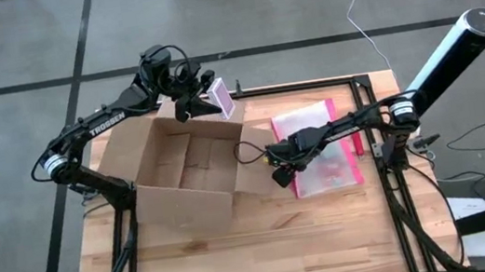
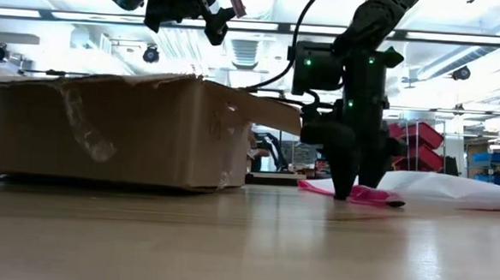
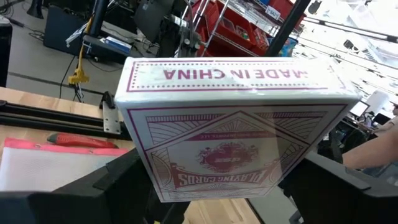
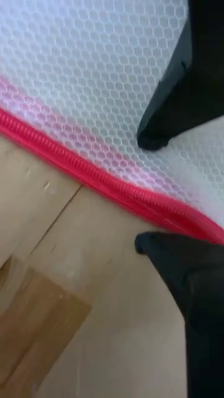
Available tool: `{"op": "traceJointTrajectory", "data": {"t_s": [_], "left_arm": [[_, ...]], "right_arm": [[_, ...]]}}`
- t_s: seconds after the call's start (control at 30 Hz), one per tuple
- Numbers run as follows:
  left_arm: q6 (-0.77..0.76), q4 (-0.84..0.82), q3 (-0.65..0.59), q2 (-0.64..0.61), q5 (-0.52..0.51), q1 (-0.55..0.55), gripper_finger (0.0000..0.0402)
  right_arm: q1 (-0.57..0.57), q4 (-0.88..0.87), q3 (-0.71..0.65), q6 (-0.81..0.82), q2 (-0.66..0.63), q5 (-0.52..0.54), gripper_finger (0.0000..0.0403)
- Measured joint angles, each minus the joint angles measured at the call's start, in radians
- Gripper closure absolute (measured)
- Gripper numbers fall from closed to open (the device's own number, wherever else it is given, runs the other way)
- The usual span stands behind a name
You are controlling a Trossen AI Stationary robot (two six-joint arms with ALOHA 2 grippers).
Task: Unpack boxes
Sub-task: Put the red card game into the zip bag
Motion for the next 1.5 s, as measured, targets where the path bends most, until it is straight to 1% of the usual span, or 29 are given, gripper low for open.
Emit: {"op": "traceJointTrajectory", "data": {"t_s": [0.23,0.3,0.4,0.53,0.93,1.3,1.5], "left_arm": [[0.000,0.000,0.000,0.000,0.000,0.000,0.0093],[0.000,0.000,0.000,0.000,0.000,0.000,0.0093],[0.000,0.000,0.000,0.000,0.000,0.000,0.0093],[0.000,0.000,0.000,0.000,0.000,0.000,0.0093],[0.005,0.004,0.000,0.000,0.000,0.000,0.0093],[0.008,0.004,0.000,0.000,0.000,0.000,0.0093],[0.008,0.003,0.000,0.000,0.000,0.000,0.0093]], "right_arm": [[-0.005,-0.002,-0.003,-0.011,-0.013,-0.006,0.0378],[-0.005,-0.002,-0.003,-0.020,-0.014,-0.015,0.0393],[-0.005,-0.002,-0.004,-0.018,-0.023,-0.030,0.0391],[-0.005,-0.006,-0.003,-0.011,-0.056,-0.046,0.0399],[-0.005,-0.004,0.001,0.026,-0.233,-0.039,0.0402],[-0.005,-0.003,0.002,0.036,-0.304,-0.039,0.0402],[-0.005,-0.008,0.002,0.081,-0.385,-0.036,0.0403]]}}
